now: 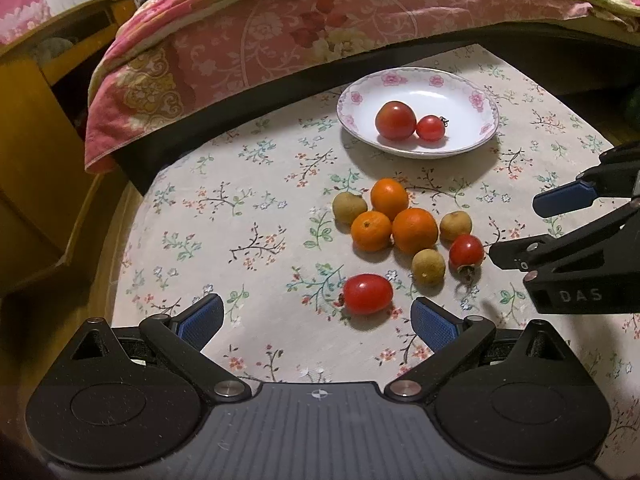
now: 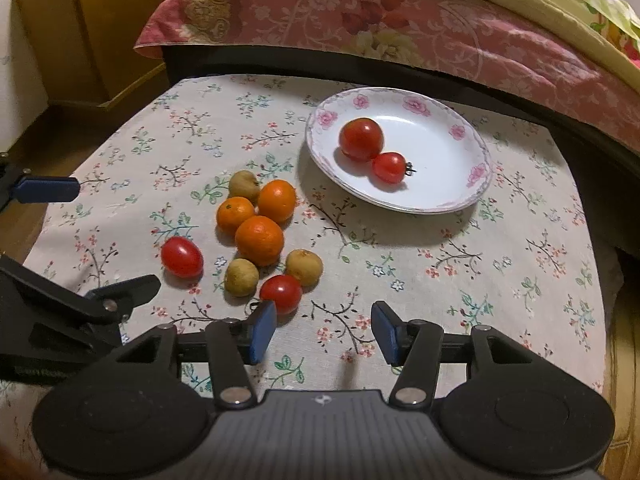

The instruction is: Organize fruits

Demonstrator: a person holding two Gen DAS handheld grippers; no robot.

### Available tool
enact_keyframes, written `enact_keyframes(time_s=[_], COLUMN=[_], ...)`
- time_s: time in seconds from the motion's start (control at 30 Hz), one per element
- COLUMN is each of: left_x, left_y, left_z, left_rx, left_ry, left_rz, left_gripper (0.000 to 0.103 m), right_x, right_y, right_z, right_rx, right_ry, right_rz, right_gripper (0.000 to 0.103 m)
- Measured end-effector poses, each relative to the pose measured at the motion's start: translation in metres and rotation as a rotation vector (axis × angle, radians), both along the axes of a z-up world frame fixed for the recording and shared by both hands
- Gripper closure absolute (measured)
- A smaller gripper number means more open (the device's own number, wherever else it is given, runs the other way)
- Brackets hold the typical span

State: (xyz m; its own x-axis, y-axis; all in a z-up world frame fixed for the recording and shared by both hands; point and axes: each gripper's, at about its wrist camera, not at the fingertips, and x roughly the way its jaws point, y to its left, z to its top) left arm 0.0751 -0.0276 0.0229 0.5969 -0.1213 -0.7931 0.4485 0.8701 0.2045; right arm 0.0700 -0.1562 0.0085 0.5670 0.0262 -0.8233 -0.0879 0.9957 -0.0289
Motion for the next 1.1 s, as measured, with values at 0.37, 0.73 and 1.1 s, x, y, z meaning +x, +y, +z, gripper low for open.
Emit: enact_keyframes(time_s=[0.37,0.73,1.1], left_x=[-0.002,-0.002,-0.002], left_y=[0.008,0.005,0.003], left_z=[-0.005,-0.008,-0.01], left_rx=[-0.015,-0.02,-0.017], left_ry=[0.02,0.028,0.039], left_rz=[-0.032,-0.055,-0.067], left_gripper=[0.002,0.002,0.002], right_x=[0.008,0.019,0.02], right_y=[0.011,0.014,0.017], right_z=[-0.014,-0.03,-0.029], right_rx=[0.029,0.061,0.035], right_ry=[-0.009,-0.003,-0.006], right_rz=[0.089,0.117,0.13], right_gripper=[0.053,0.069,0.072])
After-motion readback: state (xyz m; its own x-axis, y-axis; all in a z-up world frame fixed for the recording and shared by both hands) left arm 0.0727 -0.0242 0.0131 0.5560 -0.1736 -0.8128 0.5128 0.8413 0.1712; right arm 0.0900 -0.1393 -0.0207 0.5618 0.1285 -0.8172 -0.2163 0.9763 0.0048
